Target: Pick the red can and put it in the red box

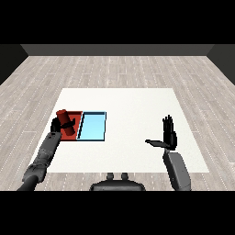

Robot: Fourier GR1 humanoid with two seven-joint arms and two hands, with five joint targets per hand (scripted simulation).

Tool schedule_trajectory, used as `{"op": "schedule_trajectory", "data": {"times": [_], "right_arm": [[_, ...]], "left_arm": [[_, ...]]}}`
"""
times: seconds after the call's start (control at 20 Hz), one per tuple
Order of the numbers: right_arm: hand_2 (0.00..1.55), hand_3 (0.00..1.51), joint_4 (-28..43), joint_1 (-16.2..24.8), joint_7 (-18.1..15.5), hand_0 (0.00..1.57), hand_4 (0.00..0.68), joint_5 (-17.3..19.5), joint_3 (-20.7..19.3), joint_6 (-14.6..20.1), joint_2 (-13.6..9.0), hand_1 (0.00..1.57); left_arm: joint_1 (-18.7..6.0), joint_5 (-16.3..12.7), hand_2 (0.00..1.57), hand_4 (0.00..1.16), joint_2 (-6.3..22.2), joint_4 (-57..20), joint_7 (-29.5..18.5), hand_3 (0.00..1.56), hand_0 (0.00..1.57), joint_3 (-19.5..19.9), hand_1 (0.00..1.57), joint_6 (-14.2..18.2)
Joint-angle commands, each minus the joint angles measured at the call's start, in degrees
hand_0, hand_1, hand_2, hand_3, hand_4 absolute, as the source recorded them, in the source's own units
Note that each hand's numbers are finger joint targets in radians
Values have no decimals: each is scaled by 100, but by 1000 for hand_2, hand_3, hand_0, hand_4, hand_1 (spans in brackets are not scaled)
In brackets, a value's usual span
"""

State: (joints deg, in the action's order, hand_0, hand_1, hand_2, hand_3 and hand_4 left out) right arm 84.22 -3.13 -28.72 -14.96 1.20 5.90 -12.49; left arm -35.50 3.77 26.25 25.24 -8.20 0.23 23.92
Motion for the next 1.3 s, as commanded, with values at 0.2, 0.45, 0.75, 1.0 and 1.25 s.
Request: {"op": "schedule_trajectory", "data": {"times": [0.2,0.45,0.75,1.0,1.25], "right_arm": [[0,0,482,230,-126,0,0,169,99,137,89,0],[0,0,404,141,-170,0,0,47,10,-79,27,0],[0,0,343,107,-224,0,0,0,-55,-229,-15,0],[0,0,766,545,-321,0,0,179,166,-189,87,0],[0,0,613,50,-268,0,0,116,86,-200,114,0]], "left_arm": [[-592,316,797,706,-2,-1719,355,0,849,64,849,217],[-693,166,696,505,232,-1951,105,0,714,241,714,-689],[-947,919,0,0,57,-2383,803,0,0,-445,0,-639],[-1011,653,0,0,174,-2400,1027,0,0,-160,0,-709],[-728,-251,0,0,88,-1543,-468,0,0,761,0,31]]}}
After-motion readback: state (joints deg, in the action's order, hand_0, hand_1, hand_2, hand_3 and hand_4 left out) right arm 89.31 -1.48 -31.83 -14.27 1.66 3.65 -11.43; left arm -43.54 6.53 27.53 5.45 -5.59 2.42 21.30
